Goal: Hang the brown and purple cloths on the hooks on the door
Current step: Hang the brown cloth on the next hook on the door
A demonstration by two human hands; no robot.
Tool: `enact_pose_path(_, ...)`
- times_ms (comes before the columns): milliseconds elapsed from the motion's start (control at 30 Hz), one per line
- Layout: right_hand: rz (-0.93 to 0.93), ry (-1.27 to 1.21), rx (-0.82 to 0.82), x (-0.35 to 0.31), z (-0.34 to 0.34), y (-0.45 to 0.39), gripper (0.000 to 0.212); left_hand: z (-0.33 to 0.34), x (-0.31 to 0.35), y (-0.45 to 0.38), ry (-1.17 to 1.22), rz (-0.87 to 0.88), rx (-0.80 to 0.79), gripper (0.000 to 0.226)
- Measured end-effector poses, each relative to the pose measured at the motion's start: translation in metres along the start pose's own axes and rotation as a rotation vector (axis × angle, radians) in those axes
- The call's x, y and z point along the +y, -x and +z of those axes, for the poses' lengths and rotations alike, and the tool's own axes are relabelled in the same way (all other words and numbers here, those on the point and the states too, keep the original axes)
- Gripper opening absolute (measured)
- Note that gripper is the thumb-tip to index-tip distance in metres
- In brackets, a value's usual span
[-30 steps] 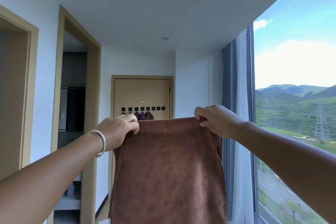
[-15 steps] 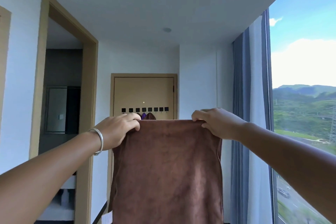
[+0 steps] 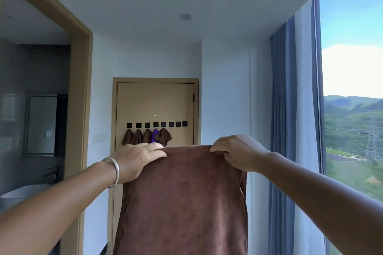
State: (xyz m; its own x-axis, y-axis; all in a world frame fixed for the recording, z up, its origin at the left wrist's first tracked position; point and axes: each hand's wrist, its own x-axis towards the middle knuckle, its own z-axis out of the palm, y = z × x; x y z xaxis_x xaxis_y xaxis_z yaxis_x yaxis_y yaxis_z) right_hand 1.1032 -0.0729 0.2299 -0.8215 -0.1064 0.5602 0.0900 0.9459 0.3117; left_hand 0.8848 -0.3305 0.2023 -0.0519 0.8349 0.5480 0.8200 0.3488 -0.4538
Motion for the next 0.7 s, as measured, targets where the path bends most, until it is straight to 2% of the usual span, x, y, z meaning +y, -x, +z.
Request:
enact_pose_path(133, 0.017, 0.023, 0.008, 0.009, 0.048, -0.046, 0.034, 0.055, -0.043, -0.023, 0.037, 0.027, 0.002, 0.073)
enact_pose_path(267, 0.092, -0.050, 0.020, 0.020, 0.097, -0.112, 0.019, 0.106, -0.103, -0.053, 0.038, 0.096, 0.010, 0.042)
enact_pose_path(467, 0.134, -0.160, 0.029, 0.034, 0.179, -0.194, 0.026, 0.177, -0.175, -0.090, 0.176, 0.066, -0.009, 0.016)
enact_pose_path(700, 0.133, -0.203, -0.025, 0.076, 0.260, -0.256, 0.031, 0.266, -0.219, -0.129, 0.290, 0.026, 0.014, 0.033)
